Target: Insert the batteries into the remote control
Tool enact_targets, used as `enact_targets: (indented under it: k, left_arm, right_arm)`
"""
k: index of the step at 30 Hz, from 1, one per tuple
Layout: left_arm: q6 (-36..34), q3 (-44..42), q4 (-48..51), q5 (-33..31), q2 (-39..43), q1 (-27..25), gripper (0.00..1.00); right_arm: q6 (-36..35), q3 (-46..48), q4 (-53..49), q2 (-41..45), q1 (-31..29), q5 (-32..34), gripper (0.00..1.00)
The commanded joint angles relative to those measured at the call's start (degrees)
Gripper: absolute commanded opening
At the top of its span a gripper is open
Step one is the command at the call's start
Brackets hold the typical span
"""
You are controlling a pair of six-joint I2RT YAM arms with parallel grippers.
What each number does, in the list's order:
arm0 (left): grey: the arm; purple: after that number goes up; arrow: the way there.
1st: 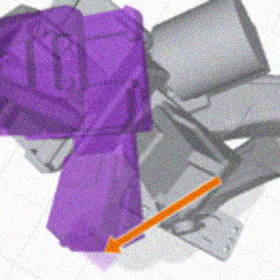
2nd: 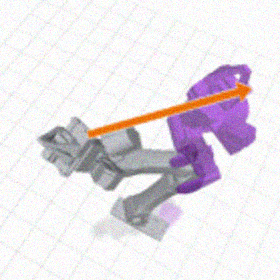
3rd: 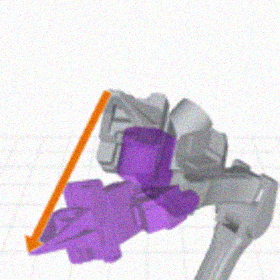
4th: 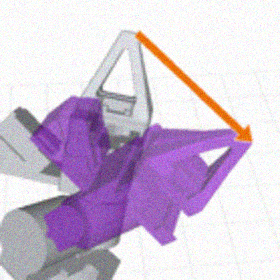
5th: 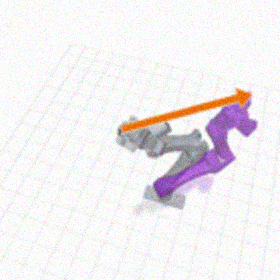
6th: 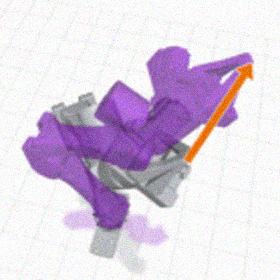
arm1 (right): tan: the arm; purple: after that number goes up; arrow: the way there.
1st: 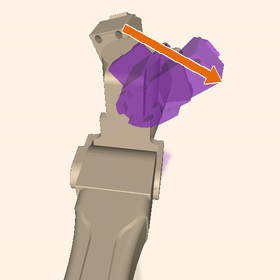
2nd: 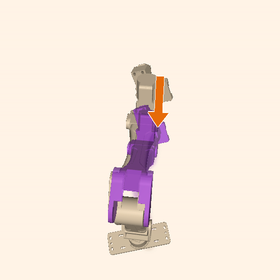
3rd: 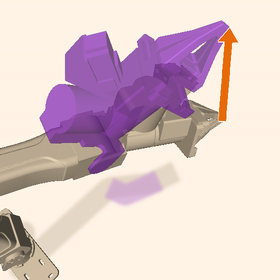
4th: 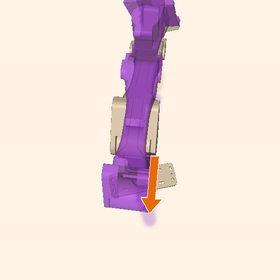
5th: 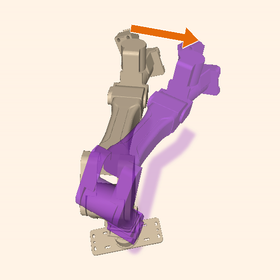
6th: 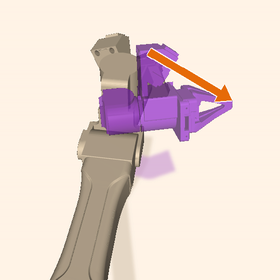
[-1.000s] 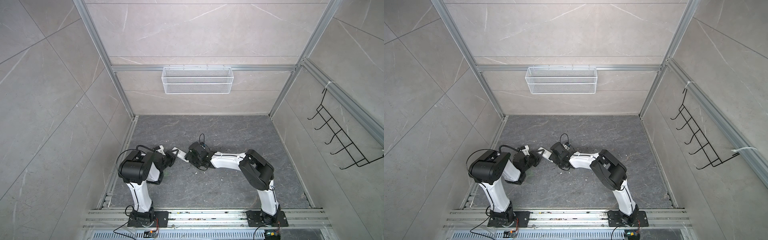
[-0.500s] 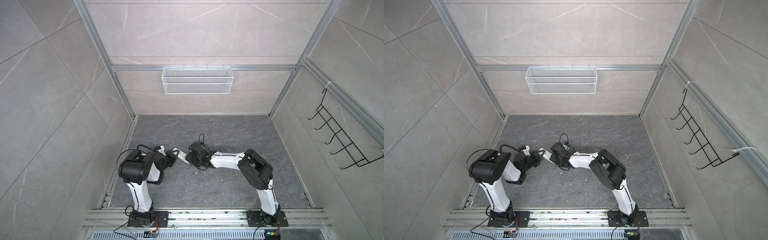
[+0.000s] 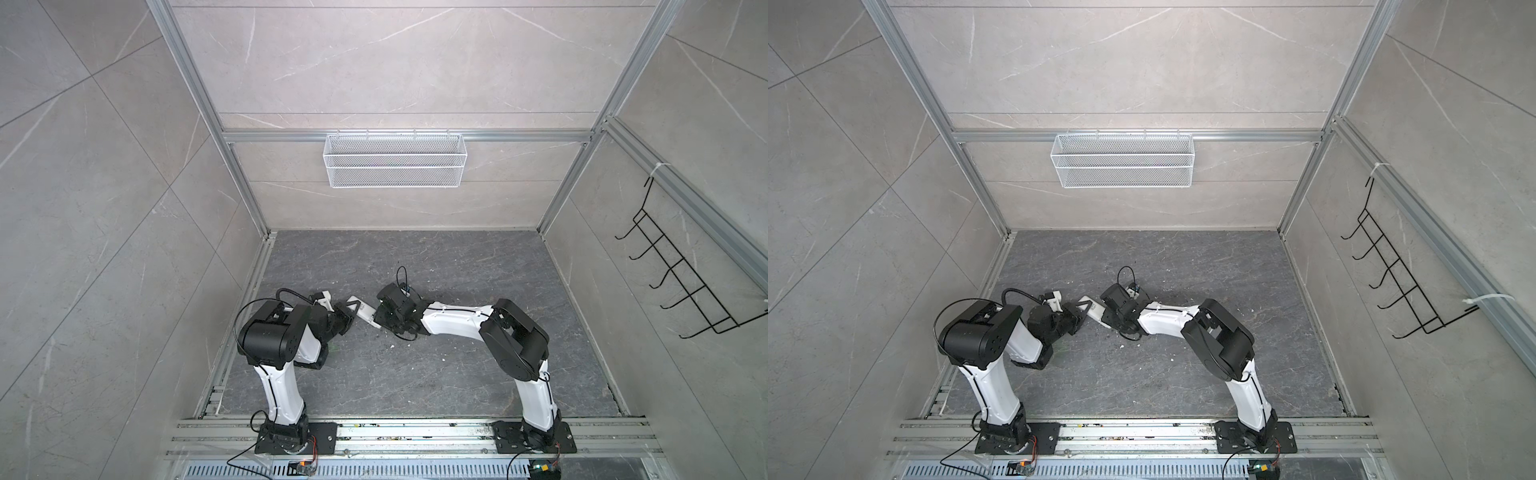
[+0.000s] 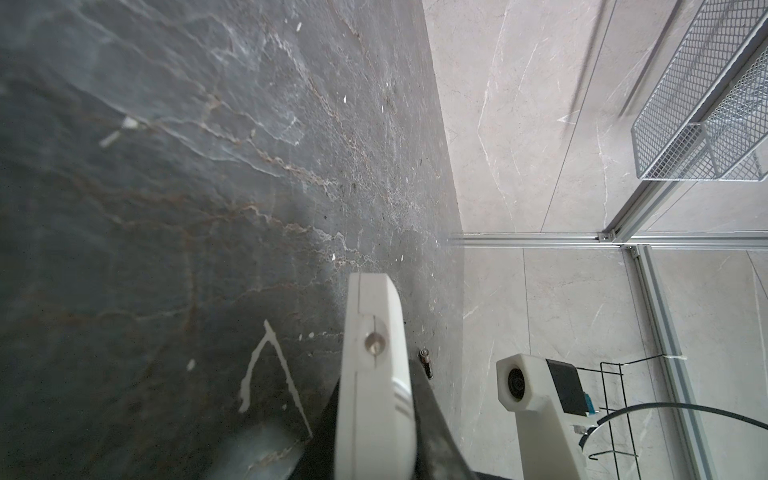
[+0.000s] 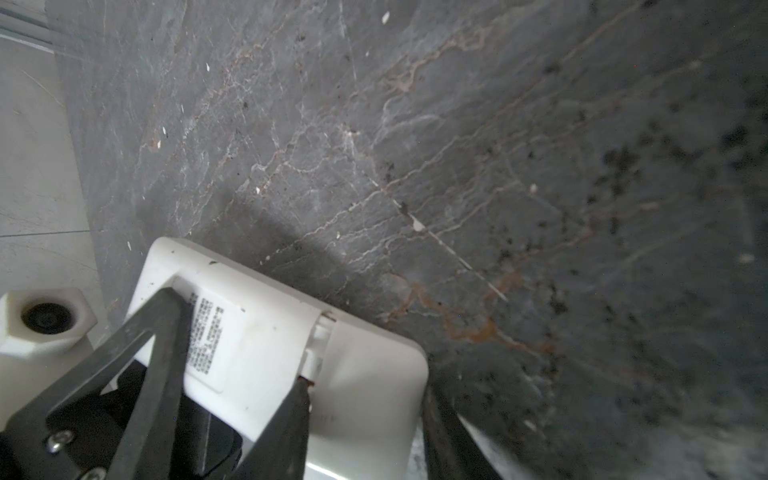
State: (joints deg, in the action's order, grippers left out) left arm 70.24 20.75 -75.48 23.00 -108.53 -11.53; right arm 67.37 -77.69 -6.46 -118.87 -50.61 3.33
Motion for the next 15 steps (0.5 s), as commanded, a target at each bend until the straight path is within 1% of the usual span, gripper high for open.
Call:
enact_targets:
  k: [1,8,13,15]
  left_arm:
    - [-0.72,0.97,-5.53,0.26,1.43,0.39,0.0]
    - [-0.72,1.12,-5.49,0.03,1.3,0.38,0.0]
    - [-0.38,1.46,-5.5,0.38,0.86,0.42,0.0]
    - [-0.45,1.31,-5.47,0.31,0.95,0.38,0.0]
  right_arm:
    - [-4.08,-0.71,-9.26,0.54,0.06,2.97,0.43]
    - [-5.7,-1.99,-11.19,0.31,0.01,1.95,0.41]
    - [-5.62,-1.8,-10.41,0.9,0.03,1.64,0.47]
    - [-5.02,-1.21,-8.82,1.33,0.06,0.71,0.54]
